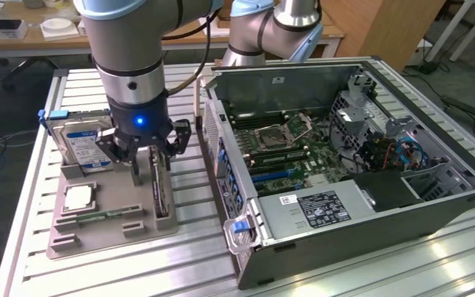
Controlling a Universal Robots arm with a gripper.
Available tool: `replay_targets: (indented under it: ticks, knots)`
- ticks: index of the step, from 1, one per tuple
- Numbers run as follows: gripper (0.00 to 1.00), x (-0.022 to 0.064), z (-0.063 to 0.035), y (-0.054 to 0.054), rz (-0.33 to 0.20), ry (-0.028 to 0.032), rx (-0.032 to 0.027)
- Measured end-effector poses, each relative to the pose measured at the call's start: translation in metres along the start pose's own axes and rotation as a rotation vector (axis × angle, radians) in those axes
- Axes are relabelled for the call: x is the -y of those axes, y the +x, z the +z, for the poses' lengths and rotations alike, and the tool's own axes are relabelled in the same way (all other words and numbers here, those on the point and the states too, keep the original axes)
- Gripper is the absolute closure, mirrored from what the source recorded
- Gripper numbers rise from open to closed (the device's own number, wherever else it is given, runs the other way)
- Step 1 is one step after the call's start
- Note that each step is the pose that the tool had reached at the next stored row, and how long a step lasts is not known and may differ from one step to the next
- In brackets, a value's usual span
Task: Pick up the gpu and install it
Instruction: 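Pick up the gpu and move the gpu toward the slot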
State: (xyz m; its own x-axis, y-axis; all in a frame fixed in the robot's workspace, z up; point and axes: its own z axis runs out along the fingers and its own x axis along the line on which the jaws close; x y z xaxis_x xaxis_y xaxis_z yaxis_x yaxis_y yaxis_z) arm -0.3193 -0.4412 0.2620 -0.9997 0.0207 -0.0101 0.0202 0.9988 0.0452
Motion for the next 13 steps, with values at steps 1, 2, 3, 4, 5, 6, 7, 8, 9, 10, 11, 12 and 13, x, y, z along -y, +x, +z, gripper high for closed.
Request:
replay_targets:
  ticks: [1, 2, 3, 4, 5, 6, 7, 8, 9, 10, 11, 12, 13]
  knots:
    - [0.41, 0.0, 0.0006, 0.0, 0.0, 0.0, 0.0]
    - [0.41, 0.0001, 0.0013, 0.0, 0.0, 0.0001, 0.0]
    - [0.41, 0.0001, 0.0022, 0.0, 0.0, 0.0, 0.0001]
    - [0.41, 0.0001, 0.0029, 0.0, 0.0, 0.0, 0.0]
    - [0.41, 0.0002, 0.0034, 0.0001, 0.0, 0.0, 0.0]
    - [0.41, 0.0002, 0.0039, 0.0001, 0.0, 0.0001, 0.0]
    - [0.41, 0.0003, 0.0043, 0.0001, 0.0, 0.0001, -0.0001]
    - [0.41, 0.0003, 0.0048, 0.0001, 0.0, 0.0001, 0.0]
    - [0.41, 0.0003, 0.0051, 0.0001, 0.0, 0.0002, -0.0001]
    - [0.41, 0.0003, 0.0057, 0.0001, 0.0, 0.0, 0.0]
    - [0.41, 0.0004, 0.0063, 0.0001, 0.0, 0.0, 0.0001]
    - [0.41, 0.0004, 0.0068, 0.0001, 0.0, 0.0, 0.0001]
    - [0.41, 0.0005, 0.0074, 0.0001, 0.0, 0.0001, 0.0]
